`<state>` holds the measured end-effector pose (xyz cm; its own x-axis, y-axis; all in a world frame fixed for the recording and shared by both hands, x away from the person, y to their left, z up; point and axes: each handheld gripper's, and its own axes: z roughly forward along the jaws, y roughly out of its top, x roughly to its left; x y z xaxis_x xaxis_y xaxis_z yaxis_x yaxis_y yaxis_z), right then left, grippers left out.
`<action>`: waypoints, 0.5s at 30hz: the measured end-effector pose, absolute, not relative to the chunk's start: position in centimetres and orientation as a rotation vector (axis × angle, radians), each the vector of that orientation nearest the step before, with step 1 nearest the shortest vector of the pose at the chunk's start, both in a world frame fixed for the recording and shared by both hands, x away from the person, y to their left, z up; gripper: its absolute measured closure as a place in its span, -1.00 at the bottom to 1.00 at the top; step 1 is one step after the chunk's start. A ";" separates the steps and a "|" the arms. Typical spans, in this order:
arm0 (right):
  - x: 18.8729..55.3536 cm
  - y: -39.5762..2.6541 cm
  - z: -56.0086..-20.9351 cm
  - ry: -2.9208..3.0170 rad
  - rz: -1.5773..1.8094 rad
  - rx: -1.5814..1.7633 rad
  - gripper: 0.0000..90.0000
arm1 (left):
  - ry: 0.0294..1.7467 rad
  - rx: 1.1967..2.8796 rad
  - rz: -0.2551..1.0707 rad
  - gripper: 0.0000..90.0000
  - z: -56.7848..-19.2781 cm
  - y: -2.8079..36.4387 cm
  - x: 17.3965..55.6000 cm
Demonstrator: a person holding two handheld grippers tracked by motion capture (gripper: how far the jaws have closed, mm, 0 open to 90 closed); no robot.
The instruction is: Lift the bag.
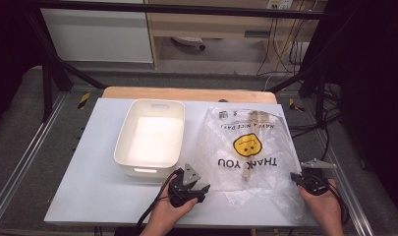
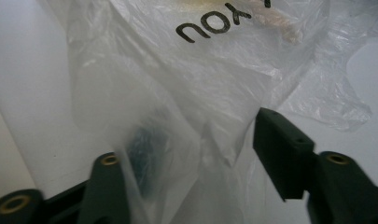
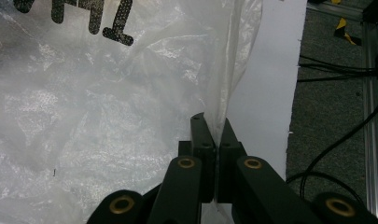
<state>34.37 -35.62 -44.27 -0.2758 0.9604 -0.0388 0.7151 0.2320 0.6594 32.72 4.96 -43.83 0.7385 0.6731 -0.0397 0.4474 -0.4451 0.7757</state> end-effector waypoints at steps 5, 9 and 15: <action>34.0 -35.4 -44.2 2.085 0.758 1.532 1.00 | 0.807 2.121 0.320 0.74 -44.0 5.2 32.7; 33.7 -35.4 -44.3 2.086 0.769 1.539 1.00 | 0.811 2.131 0.312 0.97 -44.1 5.8 32.8; 33.3 -35.2 -44.4 2.099 0.816 1.533 0.59 | 0.820 2.144 0.319 0.99 -44.4 6.4 32.9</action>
<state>33.30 -35.21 -44.40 -0.3080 0.9513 0.0104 0.7087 0.2222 0.6695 32.94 6.36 -44.38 0.7578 0.6509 -0.0460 0.4487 -0.4686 0.7609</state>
